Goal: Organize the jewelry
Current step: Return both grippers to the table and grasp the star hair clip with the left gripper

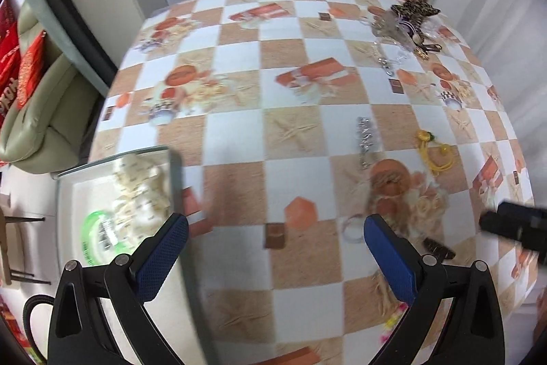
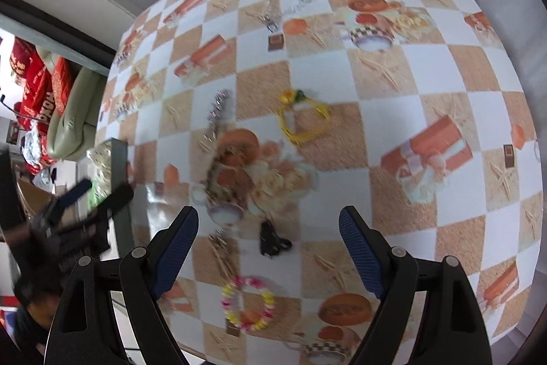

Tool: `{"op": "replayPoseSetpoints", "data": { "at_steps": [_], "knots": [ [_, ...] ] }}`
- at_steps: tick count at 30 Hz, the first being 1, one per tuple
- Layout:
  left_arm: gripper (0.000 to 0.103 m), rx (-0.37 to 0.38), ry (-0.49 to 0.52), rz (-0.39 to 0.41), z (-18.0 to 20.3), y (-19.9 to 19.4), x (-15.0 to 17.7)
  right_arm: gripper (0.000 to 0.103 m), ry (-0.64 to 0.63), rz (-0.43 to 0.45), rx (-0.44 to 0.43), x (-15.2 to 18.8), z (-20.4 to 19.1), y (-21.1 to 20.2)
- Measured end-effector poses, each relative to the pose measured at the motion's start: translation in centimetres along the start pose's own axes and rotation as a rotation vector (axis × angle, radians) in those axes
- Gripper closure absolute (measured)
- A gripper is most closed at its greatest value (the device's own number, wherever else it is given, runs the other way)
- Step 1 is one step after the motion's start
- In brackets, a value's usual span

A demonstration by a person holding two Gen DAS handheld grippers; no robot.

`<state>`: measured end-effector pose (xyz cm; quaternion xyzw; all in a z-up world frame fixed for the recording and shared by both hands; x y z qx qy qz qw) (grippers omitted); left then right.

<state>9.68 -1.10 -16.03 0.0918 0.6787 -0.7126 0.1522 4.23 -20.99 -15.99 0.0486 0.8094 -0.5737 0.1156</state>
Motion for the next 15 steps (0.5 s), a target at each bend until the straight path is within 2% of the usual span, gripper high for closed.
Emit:
{"op": "replayPoseSetpoints", "data": {
  "at_steps": [6, 15],
  "knots": [
    [0.0, 0.036, 0.019, -0.043, 2.8, 2.8, -1.3, 0.016, -0.03, -0.029, 0.003, 1.7, -0.2, 1.3],
    [0.0, 0.054, 0.066, -0.063, 6.8, 6.5, -2.5, 0.017, -0.055, -0.066, 0.03, 3.0, -0.5, 3.6]
  ]
}}
Point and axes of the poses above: each gripper's, at about its wrist camera, not at the fingertips, and y roughly the way its jaws point, z to its right, x to its underside, the point moved 6 cm from there along y, roughly the way its jaws point, and after that the axes turned 14 degrees about -y, right-handed, at the moved point
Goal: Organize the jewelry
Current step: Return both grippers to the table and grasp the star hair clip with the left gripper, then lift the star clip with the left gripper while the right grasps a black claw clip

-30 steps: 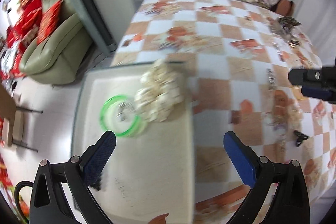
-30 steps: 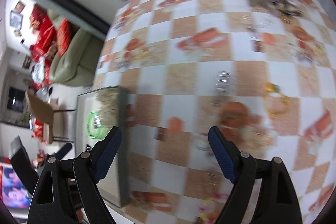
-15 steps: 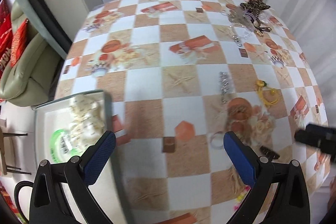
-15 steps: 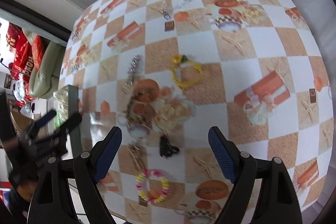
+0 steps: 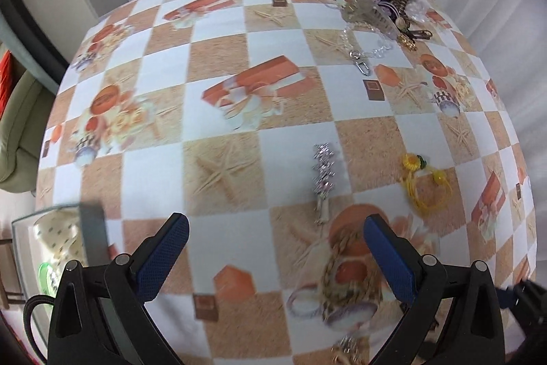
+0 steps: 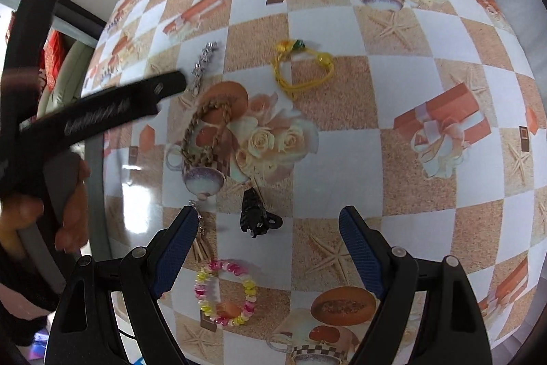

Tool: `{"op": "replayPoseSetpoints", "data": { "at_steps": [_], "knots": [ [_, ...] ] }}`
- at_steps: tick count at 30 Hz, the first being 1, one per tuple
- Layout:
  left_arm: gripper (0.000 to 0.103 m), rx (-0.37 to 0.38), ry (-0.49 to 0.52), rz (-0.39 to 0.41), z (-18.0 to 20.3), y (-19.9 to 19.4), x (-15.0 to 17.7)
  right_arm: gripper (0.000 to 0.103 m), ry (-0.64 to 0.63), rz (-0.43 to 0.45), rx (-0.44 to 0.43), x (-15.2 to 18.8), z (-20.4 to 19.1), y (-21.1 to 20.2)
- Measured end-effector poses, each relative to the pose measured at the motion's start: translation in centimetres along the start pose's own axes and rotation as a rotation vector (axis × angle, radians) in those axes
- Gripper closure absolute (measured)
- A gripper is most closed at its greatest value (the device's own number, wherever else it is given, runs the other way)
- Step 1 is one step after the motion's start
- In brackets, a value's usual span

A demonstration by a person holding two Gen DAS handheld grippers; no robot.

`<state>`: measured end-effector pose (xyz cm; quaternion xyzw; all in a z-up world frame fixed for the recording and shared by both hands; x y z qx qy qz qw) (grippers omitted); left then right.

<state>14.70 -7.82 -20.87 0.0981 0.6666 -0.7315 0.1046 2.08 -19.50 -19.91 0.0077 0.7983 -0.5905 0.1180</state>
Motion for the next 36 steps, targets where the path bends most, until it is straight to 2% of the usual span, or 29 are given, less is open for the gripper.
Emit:
{"op": "replayPoseSetpoints", "data": {
  "at_steps": [6, 8, 9, 10, 13, 14, 18, 21, 24, 26, 27, 28, 36],
  "knots": [
    [0.0, -0.003, 0.032, -0.021, 1.4, 2.0, -0.5, 0.017, -0.028, -0.015, 0.013, 0.4, -0.7, 1.2],
    [0.011, -0.006, 0.043, -0.032, 1.8, 2.5, -0.6, 0.019, -0.038, -0.012, 0.026, 0.4, -1.0, 1.5],
    [0.011, -0.009, 0.047, -0.039, 1.9, 2.8, -0.6, 0.02, -0.042, -0.012, 0.033, 0.3, -1.0, 1.7],
    [0.011, -0.014, 0.051, -0.04, 2.1, 3.1, -0.7, 0.024, -0.046, -0.013, 0.042, 0.3, -1.1, 1.9],
    [0.021, -0.019, 0.072, -0.042, 2.7, 3.5, -0.8, 0.036, -0.056, -0.014, 0.071, 0.3, -1.3, 2.3],
    [0.022, -0.016, 0.074, -0.036, 2.9, 3.5, -0.8, 0.04, -0.061, -0.011, 0.081, 0.2, -1.3, 2.3],
    [0.032, -0.002, 0.082, -0.033, 3.4, 3.4, -0.8, 0.051, -0.1, -0.01, 0.127, 0.0, -1.8, 2.6],
    [0.042, 0.007, 0.1, -0.03, 3.9, 3.2, -0.6, 0.053, -0.137, -0.016, 0.162, 0.0, -2.3, 2.8],
    [0.052, 0.016, 0.109, -0.032, 4.5, 3.2, -0.6, 0.062, -0.155, -0.019, 0.201, 0.2, -2.7, 2.8],
    [0.075, 0.023, 0.112, -0.029, 4.5, 3.0, -0.5, 0.075, -0.151, -0.019, 0.225, 0.3, -2.5, 2.6],
    [0.081, 0.024, 0.115, -0.029, 4.5, 3.0, -0.6, 0.08, -0.148, -0.018, 0.231, 0.3, -2.6, 2.9],
    [0.082, 0.028, 0.113, -0.031, 4.4, 2.9, -0.5, 0.084, -0.142, -0.015, 0.227, 0.4, -2.4, 2.8],
    [0.082, 0.051, 0.105, -0.014, 3.1, 1.1, 0.1, 0.084, -0.063, 0.021, 0.095, 0.4, -1.4, 1.7]
  ]
}}
Point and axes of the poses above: each gripper's, at about its wrist camera, not at the fingertips, and y roughly the way its jaws point, z to its right, x to its underside, the point moved 6 cm from there along y, roughly the way its jaws point, and after that the axes turned 14 degrees about -y, right-handed, at the moved point
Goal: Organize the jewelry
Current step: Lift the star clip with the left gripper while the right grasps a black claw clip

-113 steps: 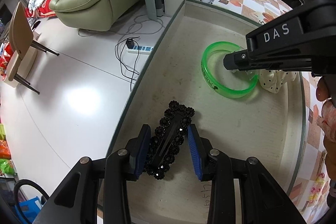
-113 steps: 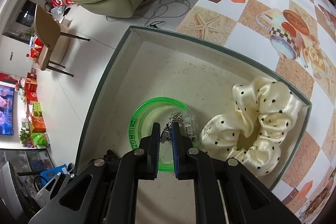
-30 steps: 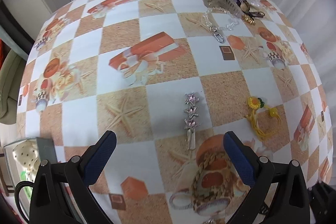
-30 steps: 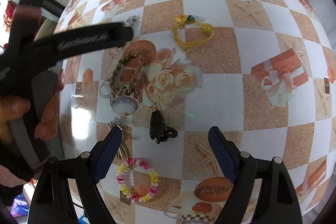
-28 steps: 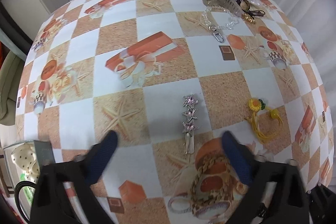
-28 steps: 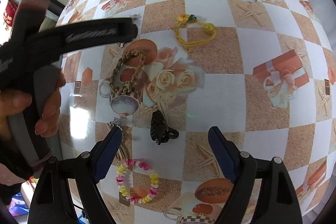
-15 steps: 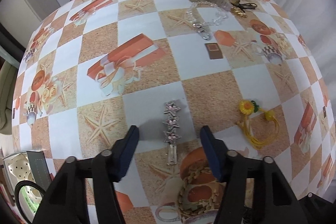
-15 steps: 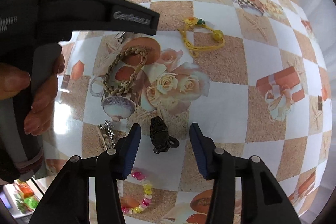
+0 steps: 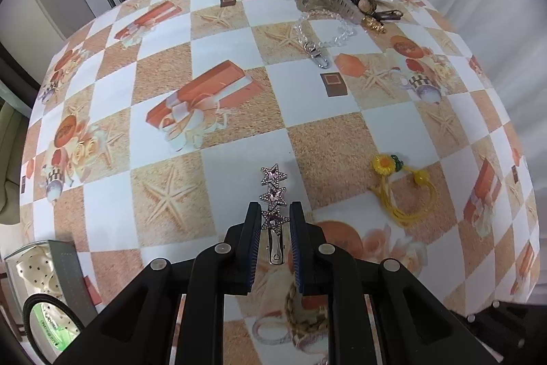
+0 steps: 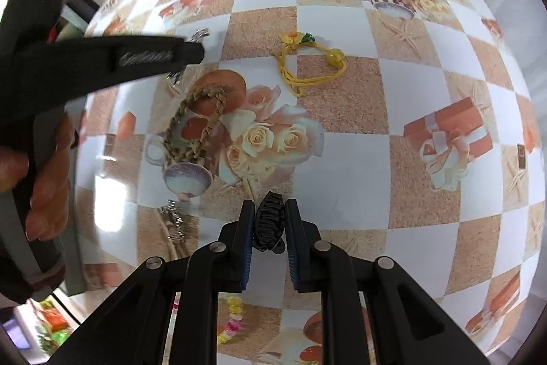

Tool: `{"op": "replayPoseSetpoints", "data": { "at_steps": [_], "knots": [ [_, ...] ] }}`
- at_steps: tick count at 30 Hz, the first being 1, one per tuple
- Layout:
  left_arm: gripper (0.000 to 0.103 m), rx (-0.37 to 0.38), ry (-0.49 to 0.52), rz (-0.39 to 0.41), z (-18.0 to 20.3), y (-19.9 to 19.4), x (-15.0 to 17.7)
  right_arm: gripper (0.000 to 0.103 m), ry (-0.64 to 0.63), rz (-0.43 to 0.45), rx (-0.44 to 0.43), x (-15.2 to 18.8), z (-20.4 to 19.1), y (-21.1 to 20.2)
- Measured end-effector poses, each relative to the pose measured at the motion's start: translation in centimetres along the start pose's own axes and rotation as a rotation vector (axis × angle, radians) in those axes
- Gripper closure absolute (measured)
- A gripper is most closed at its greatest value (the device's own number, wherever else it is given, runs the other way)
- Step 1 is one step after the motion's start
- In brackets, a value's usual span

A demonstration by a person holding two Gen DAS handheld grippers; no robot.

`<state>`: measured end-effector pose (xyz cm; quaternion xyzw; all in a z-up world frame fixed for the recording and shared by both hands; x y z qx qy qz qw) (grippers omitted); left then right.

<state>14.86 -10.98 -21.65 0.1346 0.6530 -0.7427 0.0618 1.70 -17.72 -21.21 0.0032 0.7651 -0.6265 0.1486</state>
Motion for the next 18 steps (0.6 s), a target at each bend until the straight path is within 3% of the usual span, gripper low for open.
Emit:
{"op": "replayPoseSetpoints", "data": {
  "at_steps": [7, 18],
  "knots": [
    [0.082, 0.015, -0.022, 0.017, -1.0, -2.8, 1.2, 0.084, 0.05, 0.013, -0.096, 0.0, 0.1, -1.8],
    [0.082, 0.013, -0.112, 0.04, -4.4, -7.8, 3.8, 0.084, 0.066, 0.009, -0.147, -0.5, -1.1, -4.8]
  ]
}}
Point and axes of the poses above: each gripper's, at about its wrist camera, not at the fingertips, and y roughly the way its jaws point, z to its right, x to its underside, the point moved 6 cm from there along y, roughly the way its jaws point, and after that the axes turned 14 degrees about -y, right-handed, at the moved point
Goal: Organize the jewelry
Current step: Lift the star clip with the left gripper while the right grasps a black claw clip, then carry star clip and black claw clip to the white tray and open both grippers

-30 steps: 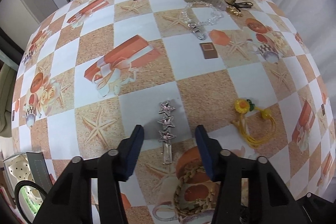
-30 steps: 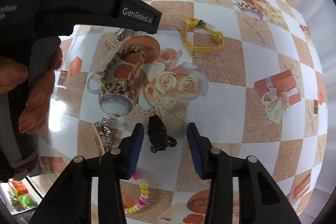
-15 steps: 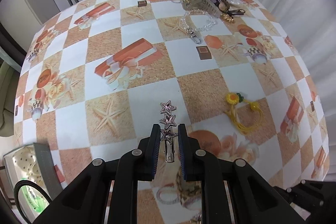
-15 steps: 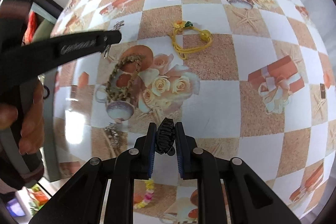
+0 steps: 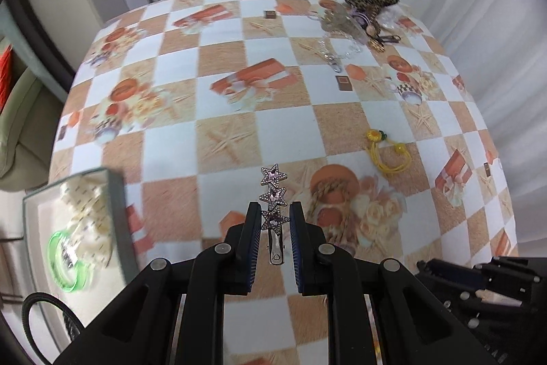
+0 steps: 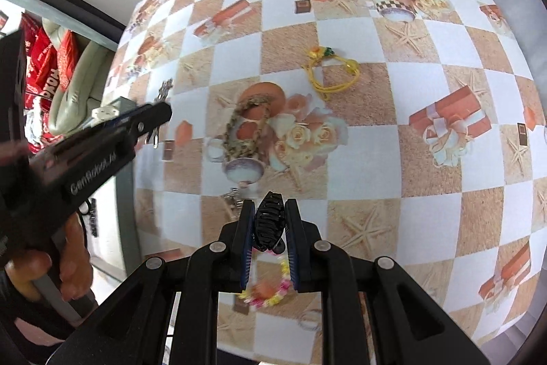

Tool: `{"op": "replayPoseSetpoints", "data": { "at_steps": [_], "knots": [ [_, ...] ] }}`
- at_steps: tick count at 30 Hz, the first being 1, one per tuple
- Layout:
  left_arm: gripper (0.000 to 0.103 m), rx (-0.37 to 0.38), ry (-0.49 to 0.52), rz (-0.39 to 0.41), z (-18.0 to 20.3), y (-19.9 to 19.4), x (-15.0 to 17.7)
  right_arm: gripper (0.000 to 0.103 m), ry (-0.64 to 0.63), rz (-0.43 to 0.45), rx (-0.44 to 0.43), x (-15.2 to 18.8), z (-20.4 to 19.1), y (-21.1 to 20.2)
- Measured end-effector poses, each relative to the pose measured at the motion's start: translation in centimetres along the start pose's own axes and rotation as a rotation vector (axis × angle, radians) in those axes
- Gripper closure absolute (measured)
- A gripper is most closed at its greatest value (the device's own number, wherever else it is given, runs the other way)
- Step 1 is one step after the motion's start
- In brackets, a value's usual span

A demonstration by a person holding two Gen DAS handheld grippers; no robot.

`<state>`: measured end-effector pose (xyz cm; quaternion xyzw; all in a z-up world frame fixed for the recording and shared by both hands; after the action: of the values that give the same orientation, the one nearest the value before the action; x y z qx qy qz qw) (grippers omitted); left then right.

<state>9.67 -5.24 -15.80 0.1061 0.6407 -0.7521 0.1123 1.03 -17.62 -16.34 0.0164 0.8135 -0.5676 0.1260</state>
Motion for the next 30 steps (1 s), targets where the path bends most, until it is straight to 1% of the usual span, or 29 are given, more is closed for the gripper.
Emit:
{"op": "replayPoseSetpoints", "data": {
  "at_steps": [6, 12, 24, 30],
  "knots": [
    [0.082, -0.011, -0.066, 0.028, -3.2, -3.2, 0.7, 0.084, -0.033, -0.005, -0.027, -0.6, -2.8, -1.7],
    [0.082, -0.029, -0.133, 0.049, -6.9, -6.1, 2.0, 0.084, -0.088, -0.035, -0.07, -1.1, -6.7, -2.4],
    [0.082, -0.085, -0.288, 0.069, -14.3, -9.7, 4.7, 0.084, -0.261, -0.059, -0.157, -3.3, -15.5, -3.4],
    [0.082, -0.107, -0.352, 0.085, -17.3, -10.8, 5.5, 0.084, -0.351, -0.062, -0.183, -4.5, -19.7, -3.6]
  ]
}}
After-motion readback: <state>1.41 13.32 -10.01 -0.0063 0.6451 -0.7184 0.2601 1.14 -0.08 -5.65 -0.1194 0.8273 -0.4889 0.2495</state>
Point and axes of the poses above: each gripper's, at about its wrist camera, not at the fingertips, and y roughly the way its jaws point, z to its right, x to its underside, the point moved 6 cm from there along y, roughly the way its jaws point, and after that the axes turned 14 degrees about -y, right-handed, at the moved point
